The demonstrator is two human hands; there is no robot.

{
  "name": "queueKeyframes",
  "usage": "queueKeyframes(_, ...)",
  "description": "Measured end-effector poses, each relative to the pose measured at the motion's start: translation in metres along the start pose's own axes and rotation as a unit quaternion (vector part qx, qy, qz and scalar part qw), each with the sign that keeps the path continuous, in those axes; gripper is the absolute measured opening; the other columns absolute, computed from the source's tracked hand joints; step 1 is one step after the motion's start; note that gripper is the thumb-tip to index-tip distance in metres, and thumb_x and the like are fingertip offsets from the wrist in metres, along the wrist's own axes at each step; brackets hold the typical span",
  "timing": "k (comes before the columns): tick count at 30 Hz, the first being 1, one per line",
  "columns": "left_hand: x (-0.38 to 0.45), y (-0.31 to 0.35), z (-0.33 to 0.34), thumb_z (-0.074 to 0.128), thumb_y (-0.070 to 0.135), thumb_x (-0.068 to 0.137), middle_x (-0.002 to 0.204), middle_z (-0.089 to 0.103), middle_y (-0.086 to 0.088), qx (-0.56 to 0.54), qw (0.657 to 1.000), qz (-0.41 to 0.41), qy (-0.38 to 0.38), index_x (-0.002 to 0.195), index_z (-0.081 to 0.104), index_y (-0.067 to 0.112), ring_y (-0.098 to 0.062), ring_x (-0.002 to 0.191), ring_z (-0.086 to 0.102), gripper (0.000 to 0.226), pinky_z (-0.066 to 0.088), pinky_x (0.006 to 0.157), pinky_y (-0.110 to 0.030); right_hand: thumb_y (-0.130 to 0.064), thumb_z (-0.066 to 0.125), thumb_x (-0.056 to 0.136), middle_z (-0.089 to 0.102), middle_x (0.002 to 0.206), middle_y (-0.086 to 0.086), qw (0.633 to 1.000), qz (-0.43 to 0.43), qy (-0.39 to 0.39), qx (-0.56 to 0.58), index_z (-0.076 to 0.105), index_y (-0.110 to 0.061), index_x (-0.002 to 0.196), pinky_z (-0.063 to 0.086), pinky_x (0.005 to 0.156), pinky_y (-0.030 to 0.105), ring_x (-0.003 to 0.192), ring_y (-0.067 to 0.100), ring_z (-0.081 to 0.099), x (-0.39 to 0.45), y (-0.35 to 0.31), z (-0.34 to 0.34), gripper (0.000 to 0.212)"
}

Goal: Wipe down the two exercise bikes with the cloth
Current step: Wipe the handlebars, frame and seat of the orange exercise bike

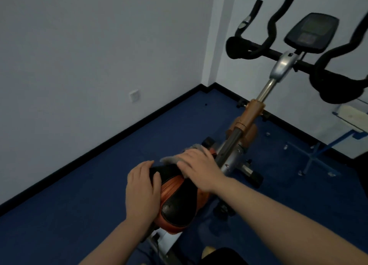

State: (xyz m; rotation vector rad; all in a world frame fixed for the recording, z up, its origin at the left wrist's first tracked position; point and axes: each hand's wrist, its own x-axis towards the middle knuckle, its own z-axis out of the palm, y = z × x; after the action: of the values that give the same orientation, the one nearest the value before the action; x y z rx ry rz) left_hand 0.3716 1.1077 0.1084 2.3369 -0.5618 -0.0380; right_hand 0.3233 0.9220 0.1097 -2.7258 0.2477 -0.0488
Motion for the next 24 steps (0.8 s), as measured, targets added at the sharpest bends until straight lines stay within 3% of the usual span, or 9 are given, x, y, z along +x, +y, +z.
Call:
queueKeyframes(2, -0.004, 0.002, 0.001, 0.052, 0.025, 0.098, 0.133, 0.052, -0.002, -0.012, 1.000, -0.023, 0.013, 0.132, 0.051, 0.014, -0.015, 0.128, 0.037, 0.036, 0.032, 0.107, -0.032, -0.040, 0.025, 0.104, 0.066, 0.109, -0.007, 0.999, 0.014, -0.018, -0.048, 0.062, -0.031, 0.100, 0.024, 0.106, 0.037, 0.116, 0.020, 0.052, 0.018, 0.009, -0.015, 0.039)
queueKeyframes(5, -0.012, 0.003, 0.003, 0.053, 0.034, 0.097, 0.138, 0.046, -0.002, -0.048, 0.996, -0.077, 0.025, 0.138, 0.043, 0.016, -0.015, 0.130, 0.035, 0.047, 0.033, 0.107, -0.033, -0.029, 0.036, 0.101, 0.068, 0.107, -0.001, 0.983, -0.019, -0.025, -0.181, 0.059, -0.028, 0.109, 0.038, 0.087, 0.043, 0.102, 0.032, 0.058, 0.025, -0.004, -0.012, 0.025)
queueKeyframes(7, -0.021, 0.004, 0.005, 0.054, 0.042, 0.094, 0.143, 0.041, -0.001, -0.084, 0.989, -0.119, 0.029, 0.144, 0.035, 0.020, -0.014, 0.131, 0.033, 0.058, 0.033, 0.108, -0.036, -0.035, 0.036, 0.099, 0.069, 0.106, -0.003, 0.988, -0.087, -0.012, -0.130, 0.058, -0.032, 0.113, 0.042, 0.084, 0.043, 0.096, 0.030, 0.061, 0.015, -0.015, 0.001, 0.026)
queueKeyframes(10, -0.037, 0.007, 0.007, 0.062, 0.049, 0.086, 0.152, 0.028, 0.006, -0.128, 0.981, -0.144, 0.016, 0.151, 0.020, 0.031, -0.011, 0.137, 0.026, 0.079, 0.030, 0.113, -0.037, -0.049, 0.027, 0.100, 0.067, 0.114, -0.008, 0.988, -0.133, -0.075, -0.029, 0.057, -0.033, 0.119, 0.043, 0.087, 0.041, 0.103, 0.019, 0.059, 0.019, 0.004, -0.018, 0.039)
queueKeyframes(12, -0.049, 0.008, 0.009, 0.066, 0.060, 0.077, 0.158, 0.015, 0.013, -0.154, 0.978, -0.140, 0.003, 0.152, 0.009, 0.038, -0.009, 0.143, 0.019, 0.097, 0.026, 0.117, -0.039, -0.045, 0.030, 0.102, 0.067, 0.113, -0.008, 0.987, -0.107, -0.106, -0.056, 0.060, -0.032, 0.115, 0.044, 0.085, 0.039, 0.103, 0.017, 0.060, 0.029, 0.023, -0.028, 0.035)
queueKeyframes(15, -0.062, 0.013, 0.012, 0.064, 0.075, 0.061, 0.157, 0.003, 0.023, -0.199, 0.969, -0.147, -0.005, 0.147, -0.005, 0.051, -0.007, 0.144, 0.017, 0.112, 0.025, 0.118, -0.039, -0.044, 0.025, 0.102, 0.069, 0.105, -0.006, 0.991, -0.041, -0.037, -0.120, 0.063, -0.029, 0.104, 0.040, 0.085, 0.037, 0.101, 0.022, 0.061, 0.026, 0.014, -0.018, 0.041)
queueKeyframes(19, -0.068, 0.017, 0.014, 0.076, 0.078, 0.047, 0.151, 0.007, 0.030, -0.260, 0.950, -0.173, -0.006, 0.136, -0.009, 0.066, -0.002, 0.137, 0.027, 0.124, 0.035, 0.112, -0.033, -0.054, 0.014, 0.097, 0.054, 0.132, -0.016, 0.983, -0.171, -0.054, -0.033, 0.041, -0.037, 0.141, 0.030, 0.105, 0.036, 0.120, 0.010, 0.047, 0.005, -0.003, -0.004, 0.053)
queueKeyframes(21, -0.070, 0.014, 0.013, 0.083, 0.073, 0.041, 0.151, 0.015, 0.022, -0.276, 0.942, -0.192, -0.016, 0.137, -0.011, 0.064, -0.002, 0.133, 0.034, 0.135, 0.039, 0.109, -0.031, -0.051, 0.020, 0.100, 0.058, 0.122, -0.017, 0.974, -0.204, -0.081, -0.050, 0.043, -0.040, 0.136, 0.037, 0.092, 0.035, 0.112, 0.009, 0.052, 0.014, 0.013, -0.018, 0.044)
queueKeyframes(24, -0.071, 0.013, 0.013, 0.088, 0.069, 0.033, 0.152, 0.020, 0.013, -0.293, 0.923, -0.248, -0.025, 0.148, -0.017, 0.046, -0.010, 0.133, 0.039, 0.157, 0.039, 0.111, -0.039, -0.043, 0.027, 0.103, 0.066, 0.097, -0.011, 0.992, -0.101, -0.016, -0.077, 0.058, -0.035, 0.108, 0.036, 0.074, 0.036, 0.095, 0.019, 0.062, 0.021, 0.015, -0.020, 0.032)
